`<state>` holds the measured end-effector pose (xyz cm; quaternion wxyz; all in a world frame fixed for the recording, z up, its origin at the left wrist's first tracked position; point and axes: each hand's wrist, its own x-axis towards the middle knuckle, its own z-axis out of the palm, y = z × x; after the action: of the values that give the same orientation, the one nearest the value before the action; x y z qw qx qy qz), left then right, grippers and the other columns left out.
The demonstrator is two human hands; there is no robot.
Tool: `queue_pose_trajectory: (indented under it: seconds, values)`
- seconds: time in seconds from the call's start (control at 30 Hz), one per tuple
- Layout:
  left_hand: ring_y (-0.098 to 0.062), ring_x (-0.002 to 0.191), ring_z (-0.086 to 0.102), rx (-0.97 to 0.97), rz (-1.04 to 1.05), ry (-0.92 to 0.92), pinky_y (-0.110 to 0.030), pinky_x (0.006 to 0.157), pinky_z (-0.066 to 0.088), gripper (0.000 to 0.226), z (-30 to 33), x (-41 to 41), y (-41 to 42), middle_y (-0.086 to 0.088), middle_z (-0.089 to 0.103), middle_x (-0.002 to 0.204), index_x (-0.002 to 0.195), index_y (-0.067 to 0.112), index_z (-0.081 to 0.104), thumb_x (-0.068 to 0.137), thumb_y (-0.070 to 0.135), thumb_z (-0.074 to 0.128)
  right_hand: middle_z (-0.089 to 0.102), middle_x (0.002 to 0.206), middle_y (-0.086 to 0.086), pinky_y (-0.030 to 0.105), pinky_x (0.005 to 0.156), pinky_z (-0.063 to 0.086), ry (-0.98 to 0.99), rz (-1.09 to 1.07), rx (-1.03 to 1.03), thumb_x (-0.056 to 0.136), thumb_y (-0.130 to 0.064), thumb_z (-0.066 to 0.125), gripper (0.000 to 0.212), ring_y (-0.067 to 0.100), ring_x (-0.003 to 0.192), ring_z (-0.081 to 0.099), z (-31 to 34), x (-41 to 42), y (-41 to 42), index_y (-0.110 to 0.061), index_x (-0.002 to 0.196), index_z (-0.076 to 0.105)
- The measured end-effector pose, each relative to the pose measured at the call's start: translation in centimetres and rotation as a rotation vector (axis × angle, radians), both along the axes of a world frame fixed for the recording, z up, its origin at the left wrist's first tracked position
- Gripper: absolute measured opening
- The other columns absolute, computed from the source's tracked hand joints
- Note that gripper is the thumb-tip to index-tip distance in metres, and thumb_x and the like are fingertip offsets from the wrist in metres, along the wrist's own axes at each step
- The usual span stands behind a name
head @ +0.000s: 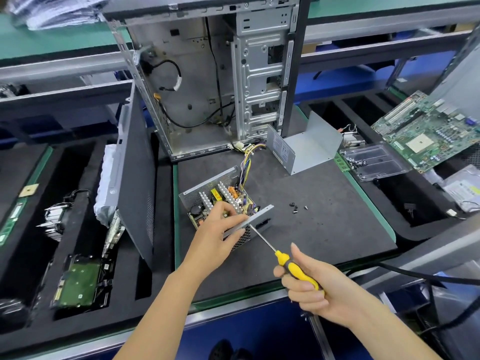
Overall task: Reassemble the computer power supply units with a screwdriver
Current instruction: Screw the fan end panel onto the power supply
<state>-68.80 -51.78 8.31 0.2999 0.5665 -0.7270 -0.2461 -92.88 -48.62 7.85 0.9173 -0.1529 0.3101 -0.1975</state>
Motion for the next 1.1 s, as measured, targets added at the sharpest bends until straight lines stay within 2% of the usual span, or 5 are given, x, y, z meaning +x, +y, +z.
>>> queue_pose_trajectory:
  seconds: [0.23, 0.47, 0.67, 0.8, 1.1]
  values:
    - [-0.001, 0.091, 0.056, 0.072, 0.134, 0.059, -0.003, 0.077, 0.038, 0.023, 7.2, 1.9, -2.6, 0.005, 0.058, 0.099, 0.116, 0.021, 0.071, 0.095, 0.019, 0.061, 0.043, 0.059, 0.002, 0.023, 0.049, 0.034, 0.728, -0.28, -0.563, 0.092, -0.041, 0.056, 0.035, 0.014, 0.05, 0.039, 2.0, -1.2, -3.6, -0.008, 0.08, 0.059]
    - [-0.005, 0.092, 0.069, 0.34, 0.148, 0.305, -0.031, 0.091, 0.053, 0.024, 9.0, 3.0, -3.6, 0.012, 0.076, 0.093, 0.097, 0.038, 0.074, 0.096, 0.019, 0.061, 0.049, 0.055, -0.005, 0.031, 0.054, 0.032, 1.417, -0.525, -0.794, 0.082, -0.028, 0.071, 0.02, 0.021, 0.058, 0.043, -2.1, -2.2, -11.4, -0.016, 0.069, 0.062]
    - [-0.014, 0.107, 0.063, 0.129, 0.442, -0.026, -0.038, 0.091, 0.052, 0.025, 7.6, 3.1, -5.8, 0.01, 0.071, 0.112, 0.118, 0.028, 0.071, 0.098, 0.031, 0.056, 0.057, 0.061, -0.002, 0.027, 0.054, 0.036, 1.489, -0.278, -0.857, 0.077, -0.028, 0.077, 0.017, 0.021, 0.065, 0.052, -3.6, -1.6, -13.3, -0.021, 0.068, 0.064]
    - [-0.016, 0.115, 0.055, -0.049, 0.582, 0.268, -0.036, 0.098, 0.045, 0.03, 5.2, 2.8, -4.6, 0.004, 0.062, 0.115, 0.125, 0.018, 0.064, 0.095, 0.017, 0.06, 0.055, 0.069, 0.004, 0.031, 0.059, 0.036, 1.459, -0.304, -0.931, 0.078, -0.025, 0.077, 0.022, 0.021, 0.068, 0.05, -3.0, -0.9, -12.9, -0.026, 0.064, 0.06]
    - [-0.033, 0.111, 0.062, 0.318, 0.551, 1.053, -0.056, 0.099, 0.045, 0.019, 3.7, 4.1, -3.9, -0.009, 0.066, 0.119, 0.106, 0.032, 0.062, 0.099, 0.018, 0.053, 0.05, 0.07, -0.002, 0.042, 0.065, 0.044, 1.534, -0.096, -1.136, 0.079, -0.029, 0.076, 0.019, 0.021, 0.069, 0.052, -3.7, -0.1, -11.1, -0.018, 0.073, 0.061]
